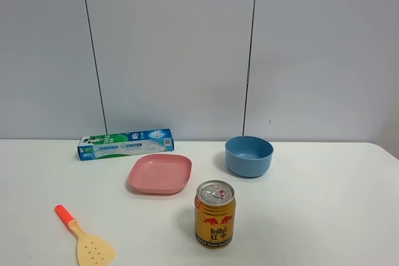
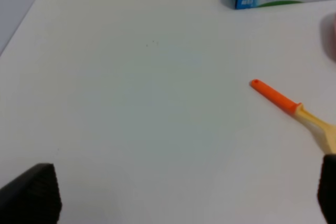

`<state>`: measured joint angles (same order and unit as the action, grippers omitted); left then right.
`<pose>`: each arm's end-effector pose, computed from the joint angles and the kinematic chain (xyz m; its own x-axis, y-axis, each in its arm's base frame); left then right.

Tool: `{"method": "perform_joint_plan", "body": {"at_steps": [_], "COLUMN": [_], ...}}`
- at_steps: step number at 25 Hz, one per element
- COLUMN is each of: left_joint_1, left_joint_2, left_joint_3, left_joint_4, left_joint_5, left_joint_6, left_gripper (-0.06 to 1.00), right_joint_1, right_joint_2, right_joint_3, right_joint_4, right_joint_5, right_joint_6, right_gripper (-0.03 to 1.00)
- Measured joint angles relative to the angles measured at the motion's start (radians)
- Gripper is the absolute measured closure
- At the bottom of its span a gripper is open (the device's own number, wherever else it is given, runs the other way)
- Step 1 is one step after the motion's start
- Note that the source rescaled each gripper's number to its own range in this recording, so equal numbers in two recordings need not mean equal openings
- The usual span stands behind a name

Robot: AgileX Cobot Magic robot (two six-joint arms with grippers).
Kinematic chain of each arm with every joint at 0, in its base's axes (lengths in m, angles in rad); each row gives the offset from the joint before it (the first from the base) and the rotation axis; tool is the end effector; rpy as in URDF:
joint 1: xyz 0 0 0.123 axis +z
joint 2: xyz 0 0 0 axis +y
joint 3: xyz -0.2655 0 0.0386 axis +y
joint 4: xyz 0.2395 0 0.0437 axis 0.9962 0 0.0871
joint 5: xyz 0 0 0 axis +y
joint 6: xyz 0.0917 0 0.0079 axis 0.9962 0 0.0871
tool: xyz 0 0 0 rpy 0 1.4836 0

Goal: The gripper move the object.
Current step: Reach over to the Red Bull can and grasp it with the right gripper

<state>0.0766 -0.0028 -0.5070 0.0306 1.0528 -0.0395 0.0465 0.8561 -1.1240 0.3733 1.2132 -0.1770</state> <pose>0.0045 0.0028 0.2753 -0.4361 -0.0579 -0.8980 -0.1109 0.9938 -0.0102 0.1310 0.0376 0.3902 -0.7281 -0.0722 -0.6816 -0.3029 0.9260 0.2254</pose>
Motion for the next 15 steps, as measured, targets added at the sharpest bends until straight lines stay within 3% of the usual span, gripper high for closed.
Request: {"method": "perform_joint_plan", "body": {"at_steps": [6,15], "left_joint_1": [0.0,0.0], "left_joint_2": [0.0,0.0], "left_joint_3": [0.0,0.0], "left_joint_4": [0.0,0.0], "left_joint_5": [0.0,0.0], "left_joint_6": [0.0,0.0], "left_gripper": [-0.06,-0.06], "right_joint_1": [0.016,0.221], "right_joint_2": [0.223,0.406], "right_joint_3": [-0.158,-0.258], "right_joint_4": [0.062,-0.02], "right_joint_5": [0.002,-0.026], "right_joint_6": [-0.125,-0.148], "right_gripper": [0.01,0.01]}}
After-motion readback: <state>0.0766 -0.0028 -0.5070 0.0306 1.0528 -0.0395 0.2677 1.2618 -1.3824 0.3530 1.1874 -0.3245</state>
